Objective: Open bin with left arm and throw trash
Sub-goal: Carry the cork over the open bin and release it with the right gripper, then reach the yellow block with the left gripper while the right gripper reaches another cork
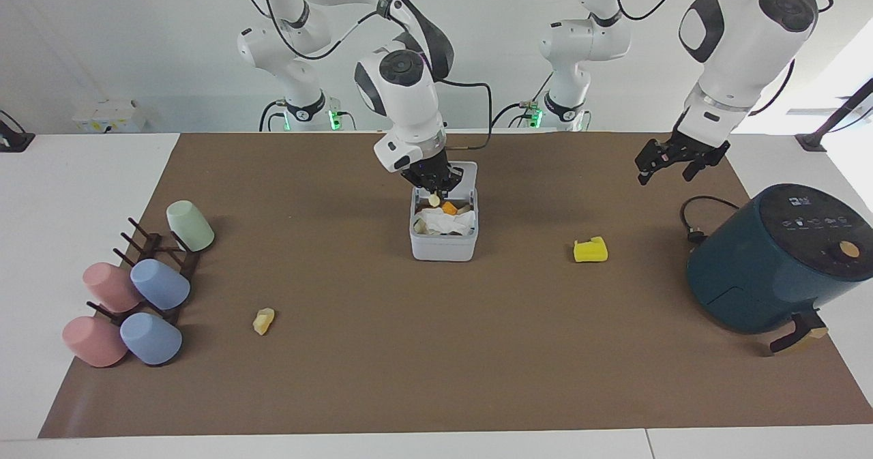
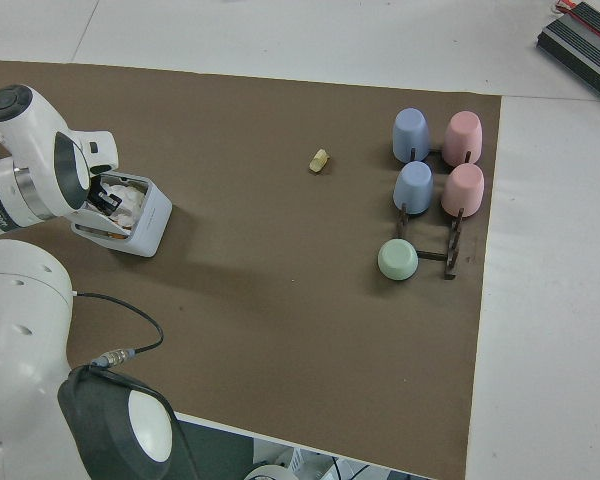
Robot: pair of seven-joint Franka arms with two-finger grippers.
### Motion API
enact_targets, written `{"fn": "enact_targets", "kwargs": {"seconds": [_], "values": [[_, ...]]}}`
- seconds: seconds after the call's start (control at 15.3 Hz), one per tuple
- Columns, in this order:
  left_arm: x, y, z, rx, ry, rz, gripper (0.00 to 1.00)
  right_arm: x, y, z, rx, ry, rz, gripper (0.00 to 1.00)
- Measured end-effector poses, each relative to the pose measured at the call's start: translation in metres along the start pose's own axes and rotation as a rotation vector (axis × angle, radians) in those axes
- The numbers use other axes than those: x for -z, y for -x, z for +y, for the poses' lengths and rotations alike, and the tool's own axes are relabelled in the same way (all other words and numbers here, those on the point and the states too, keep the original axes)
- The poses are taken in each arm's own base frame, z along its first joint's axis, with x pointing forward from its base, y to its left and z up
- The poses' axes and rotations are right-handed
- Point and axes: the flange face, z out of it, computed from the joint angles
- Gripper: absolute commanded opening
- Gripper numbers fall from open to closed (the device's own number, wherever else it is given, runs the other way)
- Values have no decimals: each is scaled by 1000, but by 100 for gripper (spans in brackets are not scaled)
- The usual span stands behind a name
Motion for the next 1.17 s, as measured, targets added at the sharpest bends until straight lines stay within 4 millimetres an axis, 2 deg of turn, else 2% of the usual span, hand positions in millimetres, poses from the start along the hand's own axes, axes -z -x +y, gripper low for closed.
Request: {"fn": "enact_targets", "kwargs": {"seconds": [0.26, 0.46, 0.59, 0.72, 0.85, 0.98, 1.11, 1.17], "values": [[36, -7, -4, 2, 0, -3, 100, 1, -2, -1, -5, -13, 9, 91], [45, -15, -14, 10, -2, -33, 100, 5, -8, 2, -8, -22, 19, 88], [49, -20, -16, 11, -3, -57, 100, 12, -23, 10, 55, -27, 29, 85], [51, -22, -15, 3, -3, -61, 100, 24, -57, 40, 149, -15, 27, 85], [48, -21, -10, -5, -3, -74, 100, 32, -95, 81, 251, -4, 27, 79], [39, -19, -5, -15, -4, -86, 100, 34, -123, 116, 323, 28, 35, 70], [19, -21, 3, -29, -2, -39, 100, 31, -140, 141, 350, 85, 51, 70], [-1, -19, 12, -45, 0, -17, 100, 30, -147, 151, 370, 106, 61, 70]]}}
